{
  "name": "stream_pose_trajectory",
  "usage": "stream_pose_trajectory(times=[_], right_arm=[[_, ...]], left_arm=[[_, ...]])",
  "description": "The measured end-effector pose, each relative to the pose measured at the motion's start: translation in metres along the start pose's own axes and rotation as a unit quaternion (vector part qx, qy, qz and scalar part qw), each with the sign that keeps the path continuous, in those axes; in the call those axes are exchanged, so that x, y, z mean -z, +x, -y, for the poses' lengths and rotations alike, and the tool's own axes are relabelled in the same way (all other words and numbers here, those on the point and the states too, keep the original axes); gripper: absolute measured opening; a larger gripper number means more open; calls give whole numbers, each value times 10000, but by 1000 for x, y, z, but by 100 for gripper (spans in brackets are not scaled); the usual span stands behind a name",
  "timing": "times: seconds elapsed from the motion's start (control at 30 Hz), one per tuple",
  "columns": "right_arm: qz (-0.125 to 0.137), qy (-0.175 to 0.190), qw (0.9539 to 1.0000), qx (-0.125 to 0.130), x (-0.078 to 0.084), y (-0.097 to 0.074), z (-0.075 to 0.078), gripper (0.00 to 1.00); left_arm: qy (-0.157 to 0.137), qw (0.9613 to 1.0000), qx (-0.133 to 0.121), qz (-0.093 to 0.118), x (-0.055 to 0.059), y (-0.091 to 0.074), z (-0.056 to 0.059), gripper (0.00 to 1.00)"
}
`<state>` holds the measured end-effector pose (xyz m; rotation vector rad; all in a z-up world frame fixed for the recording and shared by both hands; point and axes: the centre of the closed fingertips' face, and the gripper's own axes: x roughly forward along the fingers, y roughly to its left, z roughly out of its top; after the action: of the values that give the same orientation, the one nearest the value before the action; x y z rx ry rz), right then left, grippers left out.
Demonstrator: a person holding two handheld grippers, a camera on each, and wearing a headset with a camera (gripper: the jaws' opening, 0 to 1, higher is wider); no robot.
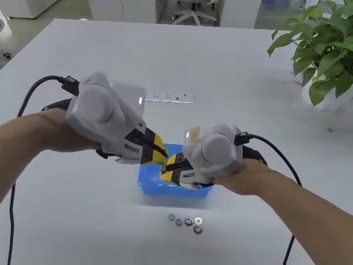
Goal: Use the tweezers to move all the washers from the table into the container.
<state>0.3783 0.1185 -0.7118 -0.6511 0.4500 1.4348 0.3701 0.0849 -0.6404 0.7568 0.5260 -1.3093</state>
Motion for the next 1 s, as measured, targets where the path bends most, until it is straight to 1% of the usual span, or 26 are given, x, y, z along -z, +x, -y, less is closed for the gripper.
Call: stream_pose_trajectory(times=[0.23, 0.37, 0.63, 0.73, 1.0], right_arm=[[-28, 41, 10000, -13, 6, 7, 11, 10], [-46, 69, 10000, -41, 10, 11, 14, 10], [-74, 150, 9998, -93, 18, 24, 24, 10], [-97, 172, 9997, -109, 23, 30, 28, 10], [-157, 214, 9995, -185, 34, 43, 33, 10]], left_arm=[[-7, 10000, 36, -12, 7, 7, -10, 6], [-21, 10000, 58, -28, 11, 11, -15, 6], [-59, 9999, 76, -67, 23, 20, -24, 6], [-86, 9999, 89, -81, 29, 24, -28, 6], [-156, 9997, 144, -118, 44, 34, -34, 6]])
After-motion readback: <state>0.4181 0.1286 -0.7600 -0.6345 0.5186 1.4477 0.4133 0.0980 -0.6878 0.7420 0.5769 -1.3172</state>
